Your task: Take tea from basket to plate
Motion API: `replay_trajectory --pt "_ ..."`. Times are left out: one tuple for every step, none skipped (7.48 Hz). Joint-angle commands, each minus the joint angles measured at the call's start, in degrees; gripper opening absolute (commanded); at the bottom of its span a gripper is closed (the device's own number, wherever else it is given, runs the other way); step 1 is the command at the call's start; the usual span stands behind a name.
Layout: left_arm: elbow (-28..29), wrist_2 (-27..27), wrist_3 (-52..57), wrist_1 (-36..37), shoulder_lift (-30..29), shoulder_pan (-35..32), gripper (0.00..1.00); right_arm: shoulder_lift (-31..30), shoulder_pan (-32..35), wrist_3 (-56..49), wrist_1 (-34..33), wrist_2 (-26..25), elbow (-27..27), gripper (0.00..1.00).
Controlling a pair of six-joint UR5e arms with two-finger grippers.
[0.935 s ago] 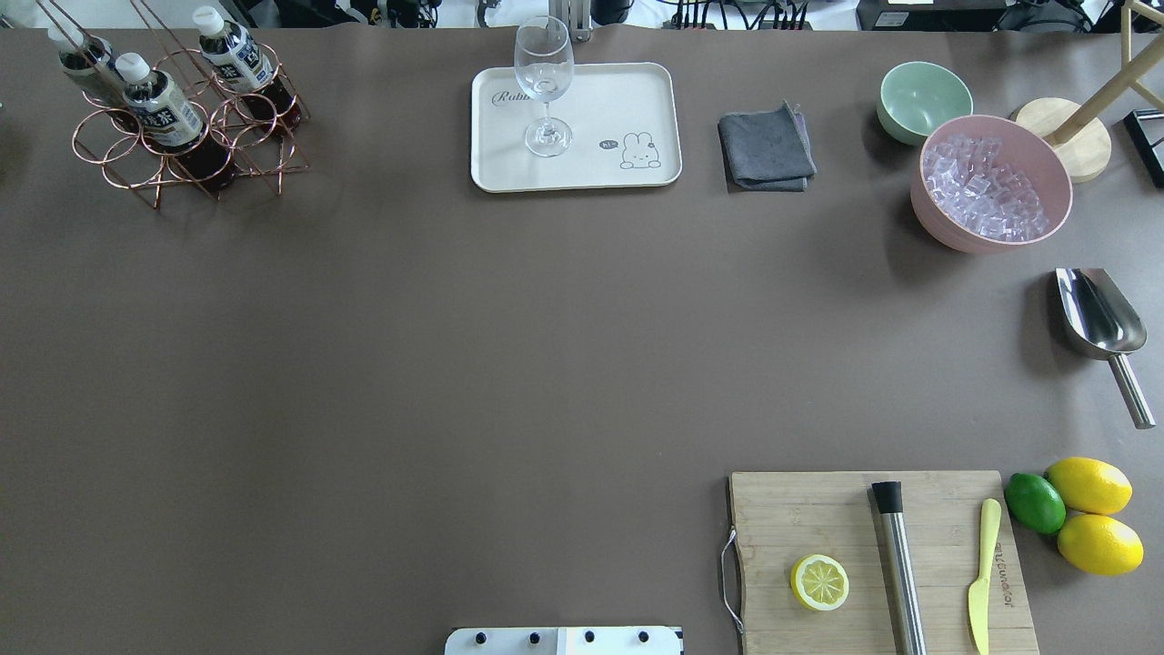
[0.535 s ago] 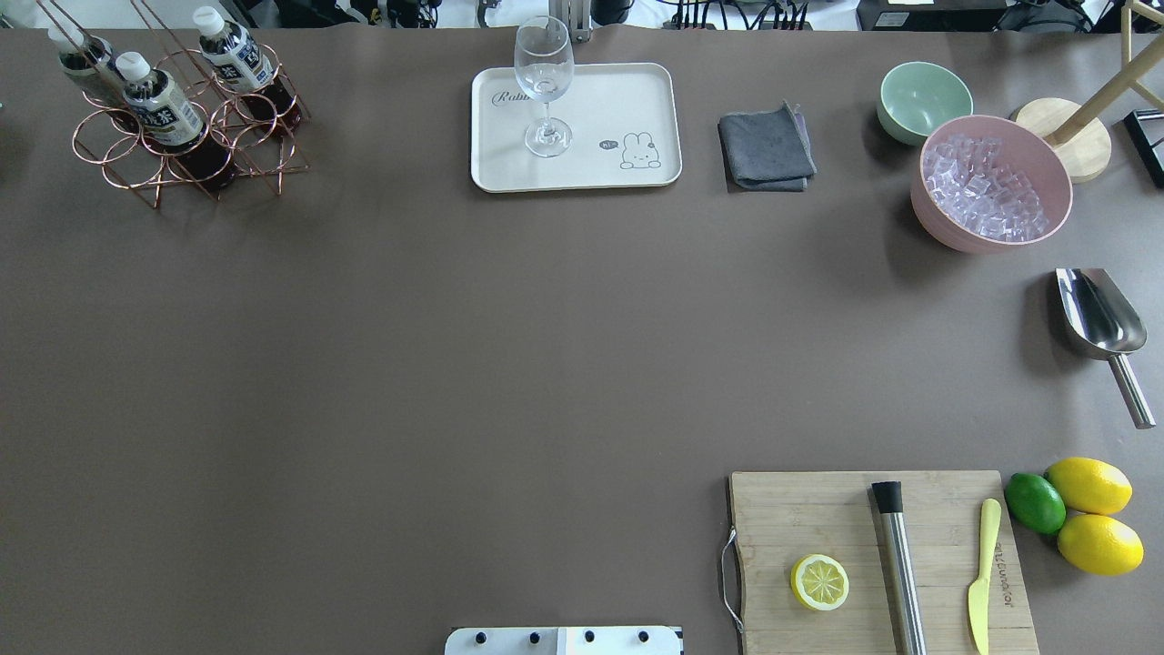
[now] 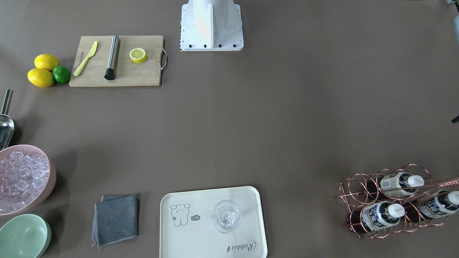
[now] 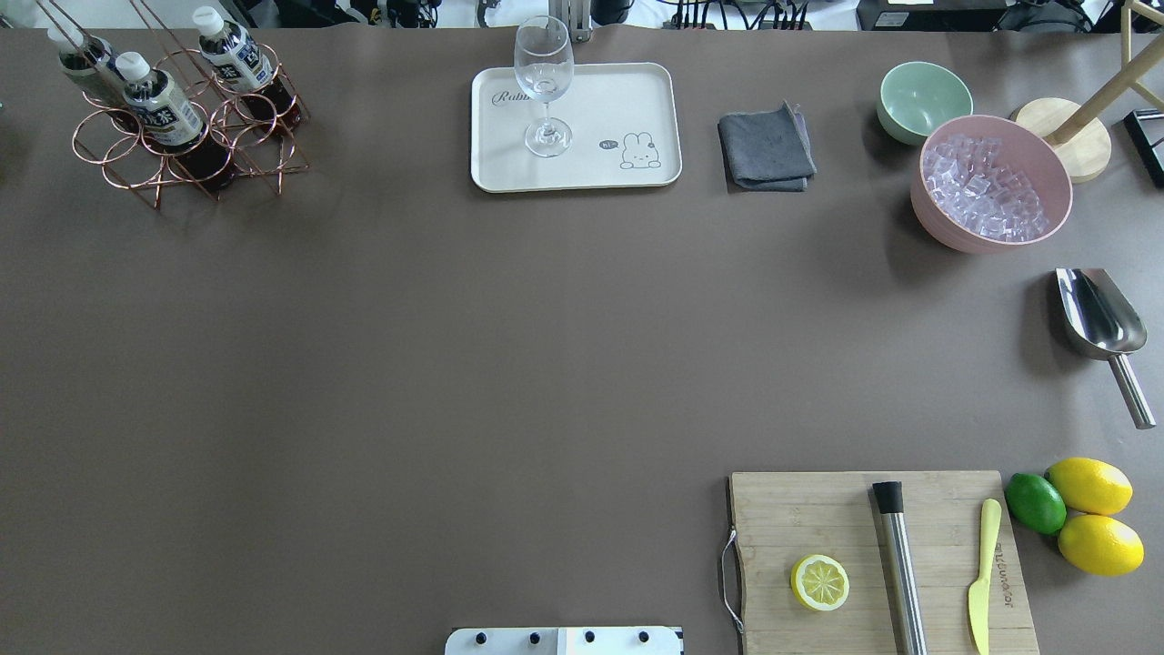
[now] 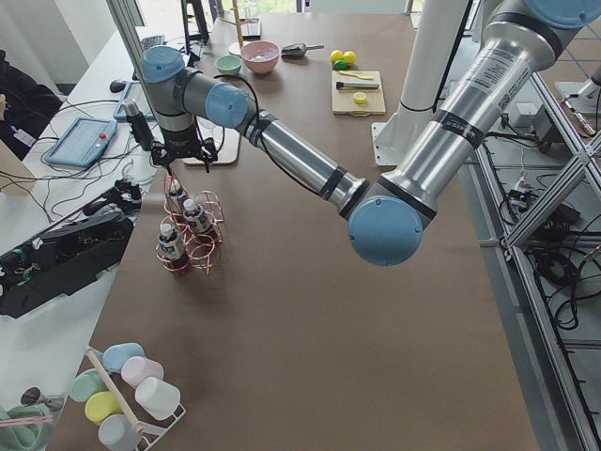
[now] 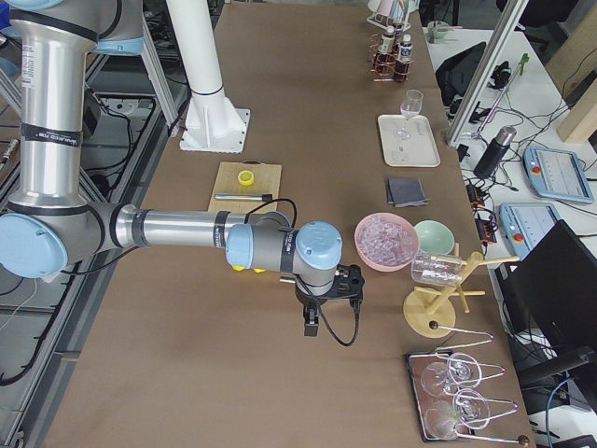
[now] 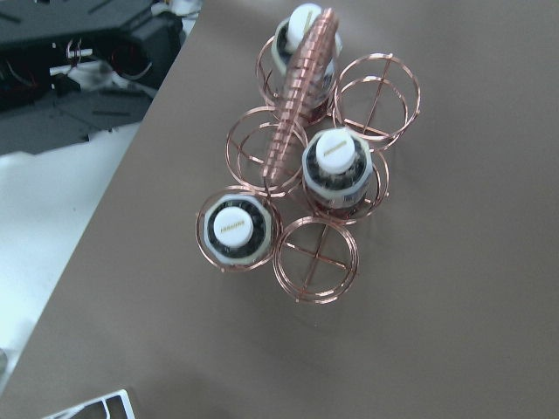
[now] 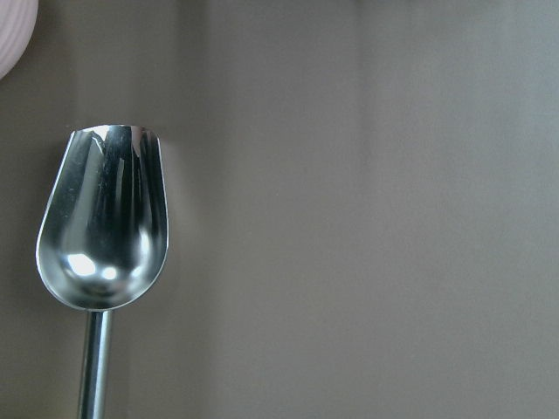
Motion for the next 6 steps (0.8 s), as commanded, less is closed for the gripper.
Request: replay_trajectory --pt "7.59 1.13 0.22 -0.42 -5.43 1.15 0.98 -1.05 0.00 0.13 5.20 0.35 -1.95 1.00" --pt "8.31 2.27 0.22 -0.42 -6.49 1.24 0.98 -1.06 0.00 0.05 5.21 0.35 -1.96 1.00" --pt "10.23 2.63 0.30 -0.68 -7.46 1.24 0.98 -1.06 0.00 0.05 5.30 0.26 -2.13 1.00" --pt "12.60 2.63 1.61 -3.46 -7.47 1.32 0.98 -1.06 0.00 0.05 5.21 0.17 -2.13 1.00" --pt "14.80 2.98 1.80 -5.15 -7.81 1.67 0.98 -0.88 0.00 0.05 5.30 0.35 -2.39 1.00" --pt "16.04 2.98 1.71 -5.51 -8.51 1.94 0.98 -1.06 0.00 0.05 5.30 0.44 -2.40 1.00"
